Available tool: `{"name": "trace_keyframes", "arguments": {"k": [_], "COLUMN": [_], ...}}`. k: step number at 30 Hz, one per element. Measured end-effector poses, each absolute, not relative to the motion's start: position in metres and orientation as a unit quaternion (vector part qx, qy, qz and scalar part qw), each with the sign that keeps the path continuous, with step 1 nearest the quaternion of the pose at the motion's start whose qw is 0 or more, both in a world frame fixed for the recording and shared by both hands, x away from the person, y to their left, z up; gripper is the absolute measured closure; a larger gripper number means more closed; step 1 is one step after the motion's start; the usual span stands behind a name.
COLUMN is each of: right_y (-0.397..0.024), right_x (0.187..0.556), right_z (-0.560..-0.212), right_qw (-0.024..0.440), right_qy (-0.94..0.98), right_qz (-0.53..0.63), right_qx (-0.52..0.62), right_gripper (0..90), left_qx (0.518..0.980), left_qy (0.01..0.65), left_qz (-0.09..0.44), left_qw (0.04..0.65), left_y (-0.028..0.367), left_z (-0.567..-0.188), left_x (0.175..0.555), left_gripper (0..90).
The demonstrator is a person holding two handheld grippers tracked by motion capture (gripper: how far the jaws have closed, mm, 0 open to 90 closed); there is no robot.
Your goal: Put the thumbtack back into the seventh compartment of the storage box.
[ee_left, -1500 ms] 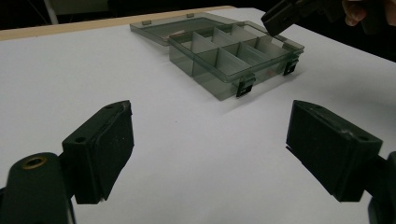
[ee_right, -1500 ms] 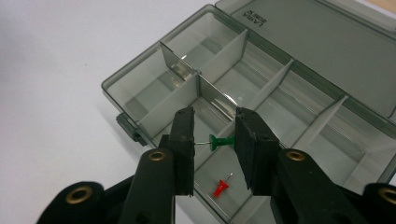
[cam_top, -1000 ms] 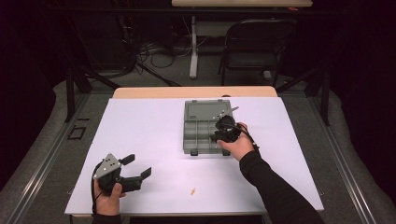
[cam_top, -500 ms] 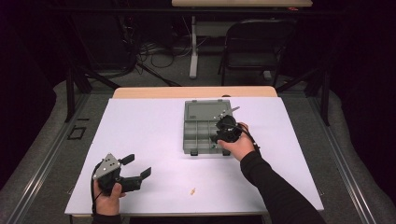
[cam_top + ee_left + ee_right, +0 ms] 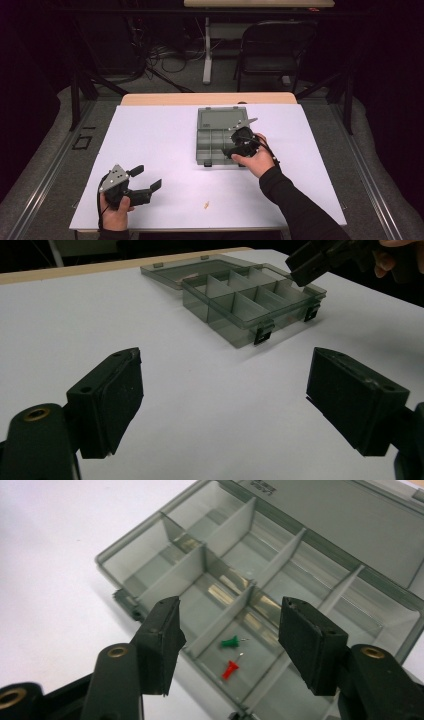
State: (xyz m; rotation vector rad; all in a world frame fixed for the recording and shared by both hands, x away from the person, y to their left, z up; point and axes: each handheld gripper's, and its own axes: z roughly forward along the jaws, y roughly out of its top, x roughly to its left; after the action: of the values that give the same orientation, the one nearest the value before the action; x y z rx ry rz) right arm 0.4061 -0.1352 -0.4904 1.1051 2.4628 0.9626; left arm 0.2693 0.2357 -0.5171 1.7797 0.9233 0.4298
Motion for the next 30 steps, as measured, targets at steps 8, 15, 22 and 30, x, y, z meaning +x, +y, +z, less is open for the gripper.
{"name": "trace_keyframes", "arguments": {"k": [8, 15, 22, 30], "right_y": [-0.130, -0.126, -0.126, -0.127], "right_x": [0.381, 0.359, 0.342, 0.326], "right_z": [-0.485, -0.485, -0.488, -0.491], "right_qw": [0.141, 0.134, 0.131, 0.125], "right_qy": [0.858, 0.858, 0.857, 0.849], "right_qz": [0.351, 0.368, 0.379, 0.401], "right_qx": [0.349, 0.333, 0.323, 0.322], "right_gripper": [39.6, 40.6, 40.6, 39.9], "left_qx": [0.743, 0.744, 0.743, 0.743], "left_qy": [0.385, 0.384, 0.385, 0.384], "left_qz": [0.178, 0.177, 0.177, 0.178], "left_qw": [0.518, 0.518, 0.518, 0.518], "left_y": [0.235, 0.235, 0.235, 0.235], "left_z": [-0.517, -0.517, -0.517, -0.517], "left_x": [0.269, 0.269, 0.269, 0.269], "left_gripper": [14.9, 14.9, 14.9, 14.9]}}
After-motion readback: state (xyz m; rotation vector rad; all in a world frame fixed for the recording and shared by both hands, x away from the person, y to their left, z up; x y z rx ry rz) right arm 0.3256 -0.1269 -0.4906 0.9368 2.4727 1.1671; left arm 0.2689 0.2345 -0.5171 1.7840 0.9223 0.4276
